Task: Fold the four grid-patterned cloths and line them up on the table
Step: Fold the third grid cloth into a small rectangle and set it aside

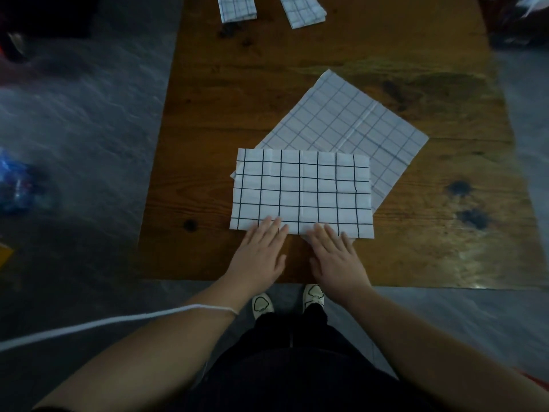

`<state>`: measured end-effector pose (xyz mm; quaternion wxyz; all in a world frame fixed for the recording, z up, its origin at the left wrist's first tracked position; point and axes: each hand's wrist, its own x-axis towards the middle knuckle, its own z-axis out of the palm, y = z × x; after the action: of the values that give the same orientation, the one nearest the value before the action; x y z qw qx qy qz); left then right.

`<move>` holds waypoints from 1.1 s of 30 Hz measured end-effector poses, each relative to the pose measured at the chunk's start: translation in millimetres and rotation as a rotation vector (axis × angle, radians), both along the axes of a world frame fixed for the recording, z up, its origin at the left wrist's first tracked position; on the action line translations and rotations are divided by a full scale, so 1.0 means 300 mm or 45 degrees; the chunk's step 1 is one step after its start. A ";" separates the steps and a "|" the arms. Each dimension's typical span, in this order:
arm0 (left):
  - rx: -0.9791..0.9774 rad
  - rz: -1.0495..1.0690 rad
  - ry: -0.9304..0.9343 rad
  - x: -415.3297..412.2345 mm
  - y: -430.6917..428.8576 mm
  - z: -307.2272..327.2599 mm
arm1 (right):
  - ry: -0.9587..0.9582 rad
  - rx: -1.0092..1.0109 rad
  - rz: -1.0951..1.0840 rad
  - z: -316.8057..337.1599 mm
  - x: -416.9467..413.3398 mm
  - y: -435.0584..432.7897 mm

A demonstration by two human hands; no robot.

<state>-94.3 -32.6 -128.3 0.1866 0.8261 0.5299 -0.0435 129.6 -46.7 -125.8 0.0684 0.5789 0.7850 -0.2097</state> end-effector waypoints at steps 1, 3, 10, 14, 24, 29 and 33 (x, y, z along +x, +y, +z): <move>-0.024 -0.008 0.025 0.019 0.000 -0.008 | -0.024 -0.016 0.023 -0.008 -0.017 0.002; -0.057 0.002 0.073 0.030 -0.003 -0.025 | -0.055 -0.031 0.009 -0.020 -0.018 0.001; -0.059 0.001 0.114 -0.103 -0.026 -0.062 | -0.142 -0.045 -0.170 -0.018 0.173 -0.058; -0.042 0.015 0.047 -0.127 -0.027 -0.058 | -0.104 -0.028 -0.257 0.000 0.214 -0.074; 0.053 0.088 -0.243 0.080 0.071 -0.003 | -0.077 0.043 -0.244 0.011 0.235 0.117; 0.000 0.151 -0.172 0.138 0.107 -0.005 | 0.017 0.130 -0.052 -0.014 0.296 0.135; -0.010 0.194 -0.119 0.160 0.110 0.003 | 0.089 0.199 0.047 -0.034 0.334 0.153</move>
<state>-46.4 0.4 -127.5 0.2170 0.7839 0.5816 0.0072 229.7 -0.7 -136.0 -0.0005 0.5602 0.8114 -0.1667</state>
